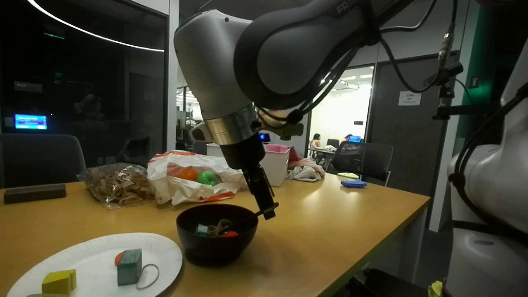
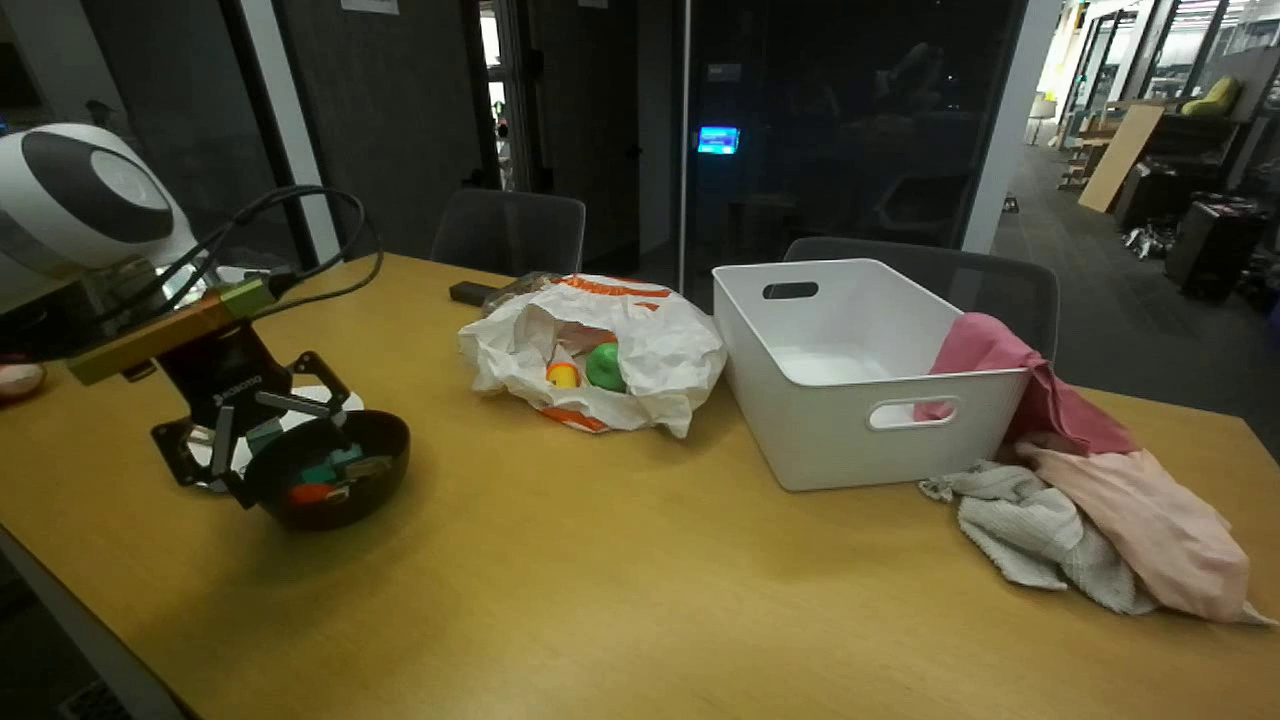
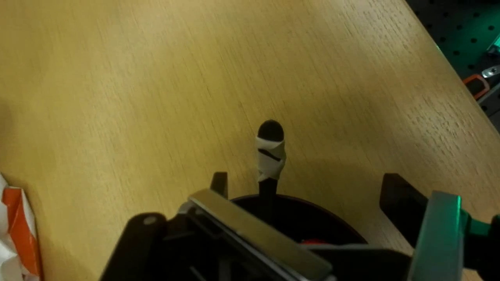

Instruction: Pick up the black spoon from the table, put the spoon in the black bowl, mix the substance in the black bowl

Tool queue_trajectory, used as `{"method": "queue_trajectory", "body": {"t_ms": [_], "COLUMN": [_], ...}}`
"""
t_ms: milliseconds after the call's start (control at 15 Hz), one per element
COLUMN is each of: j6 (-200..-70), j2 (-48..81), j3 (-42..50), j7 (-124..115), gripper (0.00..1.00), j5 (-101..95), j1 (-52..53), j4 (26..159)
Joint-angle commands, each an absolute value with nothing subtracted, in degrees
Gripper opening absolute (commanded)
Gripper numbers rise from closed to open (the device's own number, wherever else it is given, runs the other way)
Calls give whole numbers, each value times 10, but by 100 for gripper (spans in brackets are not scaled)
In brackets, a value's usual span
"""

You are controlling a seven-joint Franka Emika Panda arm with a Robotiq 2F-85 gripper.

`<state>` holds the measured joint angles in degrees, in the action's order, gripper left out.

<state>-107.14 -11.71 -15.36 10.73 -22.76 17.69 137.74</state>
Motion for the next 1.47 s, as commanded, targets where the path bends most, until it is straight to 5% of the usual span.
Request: {"method": "queue_trajectory", "body": {"t_ms": [0,1400], "j6": [-1089,-1091], "j2": [-126,-88], "j3": [-145,-138], "j7": [126,119], "gripper": [100,96], "j5": [-231,-224], "j1": [166,145], "j4": [1389,1383]}}
